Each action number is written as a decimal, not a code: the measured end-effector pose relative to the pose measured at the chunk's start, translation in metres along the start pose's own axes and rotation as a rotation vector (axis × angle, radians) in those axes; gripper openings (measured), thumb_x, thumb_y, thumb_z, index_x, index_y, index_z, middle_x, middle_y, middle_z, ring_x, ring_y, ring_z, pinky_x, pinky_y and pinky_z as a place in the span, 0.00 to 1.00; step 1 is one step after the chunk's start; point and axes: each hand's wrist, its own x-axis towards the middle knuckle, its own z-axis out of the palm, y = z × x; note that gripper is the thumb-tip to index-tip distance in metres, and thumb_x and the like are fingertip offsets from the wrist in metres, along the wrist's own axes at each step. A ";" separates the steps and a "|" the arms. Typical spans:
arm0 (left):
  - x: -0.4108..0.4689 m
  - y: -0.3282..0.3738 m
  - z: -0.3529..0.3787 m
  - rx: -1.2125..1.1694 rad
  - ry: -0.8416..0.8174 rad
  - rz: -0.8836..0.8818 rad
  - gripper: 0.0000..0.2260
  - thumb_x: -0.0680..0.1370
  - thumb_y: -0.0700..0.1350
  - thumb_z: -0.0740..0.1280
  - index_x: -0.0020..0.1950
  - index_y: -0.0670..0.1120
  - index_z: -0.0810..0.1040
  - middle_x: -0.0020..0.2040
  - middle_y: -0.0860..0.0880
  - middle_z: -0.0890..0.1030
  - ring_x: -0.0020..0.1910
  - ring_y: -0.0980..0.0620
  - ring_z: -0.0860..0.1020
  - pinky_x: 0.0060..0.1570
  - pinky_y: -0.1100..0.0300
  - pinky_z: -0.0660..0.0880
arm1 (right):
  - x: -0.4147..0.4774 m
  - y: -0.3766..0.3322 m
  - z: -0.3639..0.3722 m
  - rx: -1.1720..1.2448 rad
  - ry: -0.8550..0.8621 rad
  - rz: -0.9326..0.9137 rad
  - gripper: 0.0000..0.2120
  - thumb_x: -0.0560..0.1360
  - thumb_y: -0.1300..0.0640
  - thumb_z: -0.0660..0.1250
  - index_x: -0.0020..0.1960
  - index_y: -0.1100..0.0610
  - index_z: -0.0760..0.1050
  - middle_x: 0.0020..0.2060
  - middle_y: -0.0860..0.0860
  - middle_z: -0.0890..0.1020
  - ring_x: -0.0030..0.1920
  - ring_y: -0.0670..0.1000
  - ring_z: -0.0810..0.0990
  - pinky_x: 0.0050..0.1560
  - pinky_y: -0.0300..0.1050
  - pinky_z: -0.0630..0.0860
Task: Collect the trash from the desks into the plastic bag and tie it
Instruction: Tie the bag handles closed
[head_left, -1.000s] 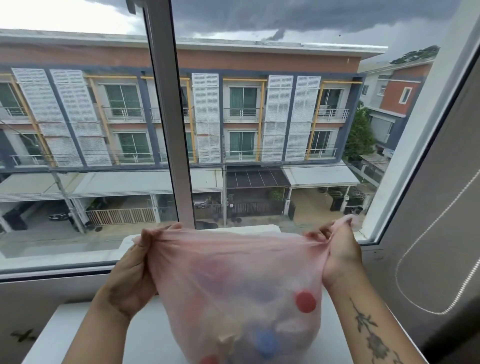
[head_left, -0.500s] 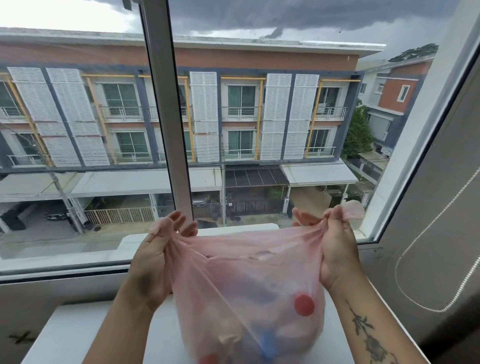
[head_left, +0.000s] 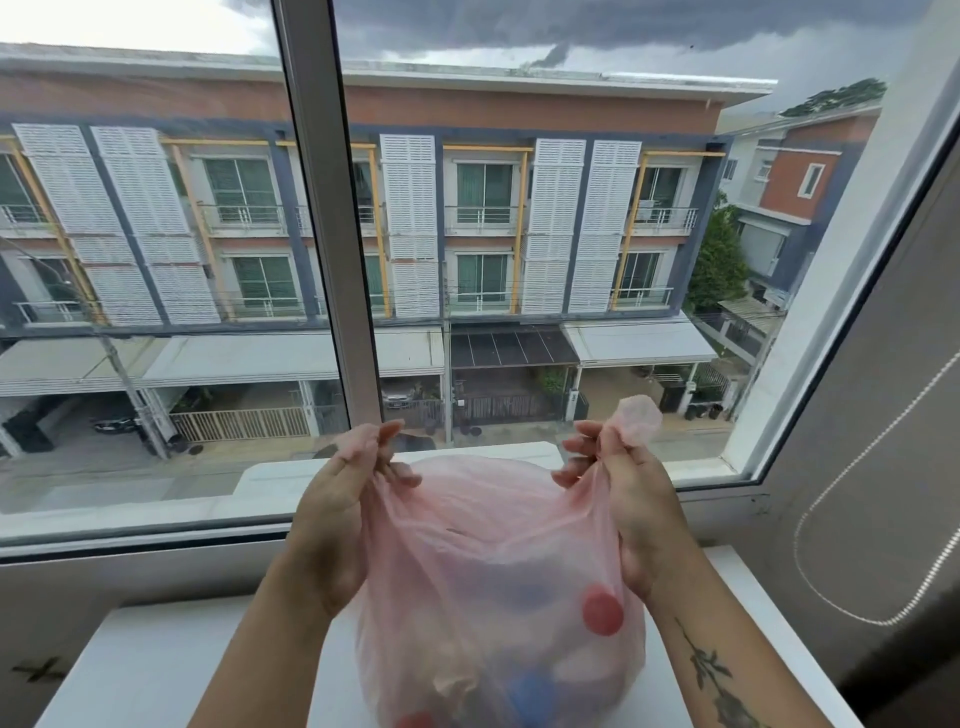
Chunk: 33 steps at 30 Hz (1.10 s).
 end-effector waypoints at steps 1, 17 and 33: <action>-0.001 0.000 -0.001 -0.019 -0.006 0.003 0.13 0.81 0.45 0.59 0.60 0.40 0.77 0.49 0.45 0.83 0.44 0.46 0.83 0.43 0.56 0.81 | -0.002 0.000 0.001 0.020 -0.003 -0.005 0.12 0.83 0.53 0.56 0.52 0.58 0.76 0.34 0.55 0.80 0.37 0.55 0.84 0.41 0.47 0.81; 0.001 -0.008 0.006 -0.007 -0.098 -0.078 0.11 0.79 0.45 0.65 0.56 0.42 0.83 0.44 0.45 0.82 0.46 0.45 0.83 0.46 0.55 0.80 | -0.008 0.002 0.002 -0.165 -0.081 0.069 0.13 0.82 0.53 0.56 0.51 0.60 0.76 0.33 0.52 0.77 0.31 0.47 0.76 0.34 0.41 0.74; -0.006 -0.013 0.036 -0.105 -0.115 -0.163 0.10 0.76 0.49 0.60 0.46 0.42 0.72 0.35 0.47 0.59 0.27 0.53 0.56 0.24 0.62 0.64 | -0.014 -0.001 0.008 -0.051 -0.115 0.239 0.12 0.79 0.47 0.58 0.50 0.55 0.71 0.29 0.48 0.62 0.24 0.45 0.56 0.22 0.38 0.58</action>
